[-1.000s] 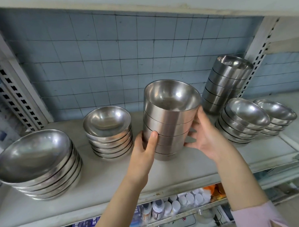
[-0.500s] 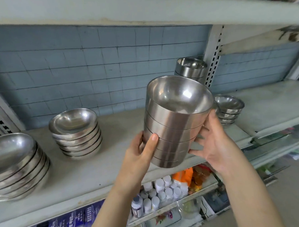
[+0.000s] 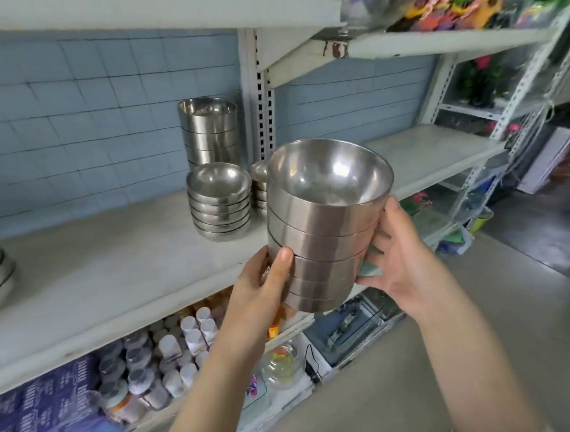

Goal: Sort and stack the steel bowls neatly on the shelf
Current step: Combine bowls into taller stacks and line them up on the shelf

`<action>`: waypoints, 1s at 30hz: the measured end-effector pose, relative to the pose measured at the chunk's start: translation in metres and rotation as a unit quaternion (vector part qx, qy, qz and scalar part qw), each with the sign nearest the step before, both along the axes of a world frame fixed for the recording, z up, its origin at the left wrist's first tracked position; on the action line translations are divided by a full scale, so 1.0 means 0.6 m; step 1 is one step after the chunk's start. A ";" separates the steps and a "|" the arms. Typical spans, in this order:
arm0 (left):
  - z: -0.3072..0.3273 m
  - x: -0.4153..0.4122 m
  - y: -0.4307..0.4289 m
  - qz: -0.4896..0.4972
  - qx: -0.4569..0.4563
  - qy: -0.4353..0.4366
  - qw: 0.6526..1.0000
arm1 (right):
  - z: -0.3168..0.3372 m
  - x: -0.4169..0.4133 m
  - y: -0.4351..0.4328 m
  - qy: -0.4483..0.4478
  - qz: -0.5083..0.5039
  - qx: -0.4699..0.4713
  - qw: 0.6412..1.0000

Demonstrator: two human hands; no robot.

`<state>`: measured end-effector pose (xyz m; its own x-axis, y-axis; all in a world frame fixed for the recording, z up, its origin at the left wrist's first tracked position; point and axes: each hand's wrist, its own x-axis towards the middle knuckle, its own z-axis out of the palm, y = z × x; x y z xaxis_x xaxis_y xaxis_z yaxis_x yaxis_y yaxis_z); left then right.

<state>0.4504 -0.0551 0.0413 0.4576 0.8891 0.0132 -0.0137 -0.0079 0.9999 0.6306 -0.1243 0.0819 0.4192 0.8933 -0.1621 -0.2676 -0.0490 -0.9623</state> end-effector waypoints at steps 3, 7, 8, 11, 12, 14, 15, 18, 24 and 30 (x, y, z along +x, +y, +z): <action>-0.001 0.066 -0.005 -0.016 -0.001 0.010 1.000 | 0.000 0.056 -0.017 0.000 -0.011 -0.006 1.000; 0.001 0.158 0.018 -0.040 0.004 0.012 0.999 | 0.004 0.138 -0.006 -0.008 -0.019 -0.009 1.000; 0.000 0.181 0.027 -0.045 0.005 0.011 0.999 | 0.004 0.160 0.004 -0.008 -0.022 -0.007 1.000; -0.004 0.250 0.066 -0.052 0.010 0.013 0.999 | 0.001 0.228 0.044 -0.008 -0.042 -0.006 0.999; -0.008 0.273 0.084 -0.051 0.014 0.009 0.999 | -0.002 0.250 0.060 -0.011 -0.049 -0.005 0.999; -0.014 0.318 0.122 -0.046 0.007 -0.003 0.999 | -0.006 0.293 0.096 -0.012 -0.057 -0.007 0.998; -0.017 0.340 0.142 -0.044 0.007 -0.009 0.999 | -0.008 0.314 0.113 -0.008 -0.063 -0.007 0.998; -0.017 0.396 0.191 -0.052 0.017 -0.008 0.998 | -0.011 0.369 0.165 0.002 -0.077 -0.012 0.997; -0.014 0.466 0.254 -0.033 0.012 0.006 0.999 | -0.020 0.452 0.255 0.020 -0.044 -0.013 0.999; -0.035 0.524 0.320 0.065 -0.021 0.013 0.998 | -0.032 0.523 0.365 0.015 0.033 -0.017 0.999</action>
<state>0.7645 0.1371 0.0201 0.3379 0.9405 -0.0356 0.0103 0.0341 0.9994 0.9444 0.0944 0.0629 0.3544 0.9127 -0.2035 -0.2906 -0.0993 -0.9517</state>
